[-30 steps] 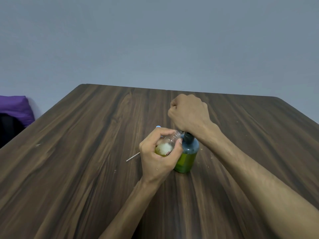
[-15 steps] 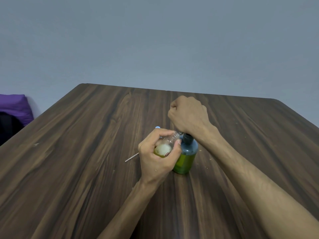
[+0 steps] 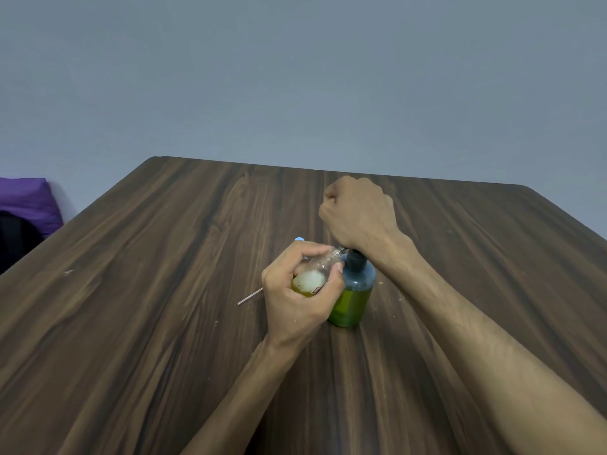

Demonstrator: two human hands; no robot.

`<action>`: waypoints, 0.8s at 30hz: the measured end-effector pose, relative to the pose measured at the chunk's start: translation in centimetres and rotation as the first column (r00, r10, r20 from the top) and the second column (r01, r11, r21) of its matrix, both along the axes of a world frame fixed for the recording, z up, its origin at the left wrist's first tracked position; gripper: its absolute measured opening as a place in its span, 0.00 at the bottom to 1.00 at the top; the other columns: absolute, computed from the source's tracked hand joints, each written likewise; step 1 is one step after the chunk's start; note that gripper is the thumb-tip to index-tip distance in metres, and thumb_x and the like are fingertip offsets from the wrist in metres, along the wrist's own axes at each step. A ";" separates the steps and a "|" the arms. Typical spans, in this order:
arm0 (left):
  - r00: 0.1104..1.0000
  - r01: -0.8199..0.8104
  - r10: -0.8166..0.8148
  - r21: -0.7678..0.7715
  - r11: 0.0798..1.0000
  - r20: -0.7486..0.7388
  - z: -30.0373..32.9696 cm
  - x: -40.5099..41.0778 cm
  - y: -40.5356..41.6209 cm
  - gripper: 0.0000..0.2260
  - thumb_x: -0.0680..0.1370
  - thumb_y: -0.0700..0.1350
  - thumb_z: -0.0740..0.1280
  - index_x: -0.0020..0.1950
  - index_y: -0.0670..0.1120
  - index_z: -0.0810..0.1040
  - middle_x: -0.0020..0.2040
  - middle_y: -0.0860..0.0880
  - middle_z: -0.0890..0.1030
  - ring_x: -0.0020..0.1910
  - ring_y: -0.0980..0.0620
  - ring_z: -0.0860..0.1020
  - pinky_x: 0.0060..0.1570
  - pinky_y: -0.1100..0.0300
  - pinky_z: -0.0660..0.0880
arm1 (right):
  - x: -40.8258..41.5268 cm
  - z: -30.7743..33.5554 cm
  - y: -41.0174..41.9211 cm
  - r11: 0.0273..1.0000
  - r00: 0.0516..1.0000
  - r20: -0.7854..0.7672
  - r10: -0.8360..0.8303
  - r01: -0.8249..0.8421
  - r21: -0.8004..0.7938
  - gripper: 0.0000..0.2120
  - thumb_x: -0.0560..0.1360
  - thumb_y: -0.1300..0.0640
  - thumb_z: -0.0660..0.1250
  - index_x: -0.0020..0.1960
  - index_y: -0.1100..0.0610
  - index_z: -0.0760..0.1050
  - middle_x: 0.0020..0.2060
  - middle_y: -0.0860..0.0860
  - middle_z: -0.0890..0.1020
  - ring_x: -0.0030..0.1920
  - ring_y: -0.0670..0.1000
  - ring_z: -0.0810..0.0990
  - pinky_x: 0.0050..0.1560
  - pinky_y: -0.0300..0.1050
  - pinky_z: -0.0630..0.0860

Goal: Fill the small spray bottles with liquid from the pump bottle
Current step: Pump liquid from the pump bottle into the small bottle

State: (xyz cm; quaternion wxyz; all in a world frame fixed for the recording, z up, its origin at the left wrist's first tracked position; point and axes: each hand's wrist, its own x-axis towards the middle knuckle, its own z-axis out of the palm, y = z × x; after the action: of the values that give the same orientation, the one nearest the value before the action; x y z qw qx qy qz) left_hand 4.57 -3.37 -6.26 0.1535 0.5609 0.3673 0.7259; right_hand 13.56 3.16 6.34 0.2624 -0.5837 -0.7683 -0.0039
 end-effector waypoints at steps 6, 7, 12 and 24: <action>1.000 -0.012 0.012 0.006 1.000 -0.006 0.0 -0.1 0.0 0.07 0.73 0.36 0.78 0.49 0.39 0.83 0.45 0.51 0.85 0.42 0.51 0.86 0.43 0.59 0.79 | 0.1 0.3 0.1 0.999 1.000 -0.011 0.000 0.001 0.039 0.12 0.69 0.62 0.59 0.29 0.56 0.61 0.24 0.50 0.66 0.28 0.53 0.61 0.31 0.46 0.58; 1.000 -0.013 0.013 0.003 1.000 -0.006 0.0 -0.1 0.0 0.07 0.73 0.36 0.78 0.49 0.39 0.83 0.45 0.51 0.86 0.42 0.52 0.86 0.43 0.59 0.79 | 0.0 0.3 0.1 1.000 1.000 -0.009 -0.001 0.001 0.026 0.12 0.69 0.62 0.59 0.29 0.56 0.61 0.25 0.50 0.66 0.27 0.52 0.62 0.31 0.46 0.58; 1.000 -0.009 0.009 0.006 1.000 -0.011 0.0 -0.1 -0.1 0.07 0.73 0.35 0.77 0.50 0.39 0.83 0.45 0.49 0.86 0.43 0.50 0.86 0.43 0.54 0.81 | 0.1 0.1 0.0 1.000 1.000 0.015 0.007 -0.007 0.006 0.12 0.68 0.62 0.59 0.29 0.56 0.61 0.25 0.49 0.67 0.28 0.53 0.62 0.32 0.46 0.60; 1.000 -0.022 0.022 0.002 1.000 -0.020 0.1 0.0 0.0 0.07 0.73 0.35 0.78 0.49 0.40 0.83 0.44 0.50 0.85 0.41 0.51 0.85 0.42 0.59 0.79 | 0.0 -0.2 0.3 0.999 1.000 0.020 -0.002 0.001 0.032 0.10 0.68 0.62 0.59 0.29 0.56 0.62 0.25 0.50 0.68 0.28 0.53 0.63 0.31 0.45 0.61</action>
State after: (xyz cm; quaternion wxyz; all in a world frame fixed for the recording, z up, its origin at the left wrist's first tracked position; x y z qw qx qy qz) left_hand 4.52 -3.40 -6.15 0.1414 0.5642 0.3740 0.7224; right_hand 13.52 3.48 6.10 0.2638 -0.5800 -0.7704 -0.0224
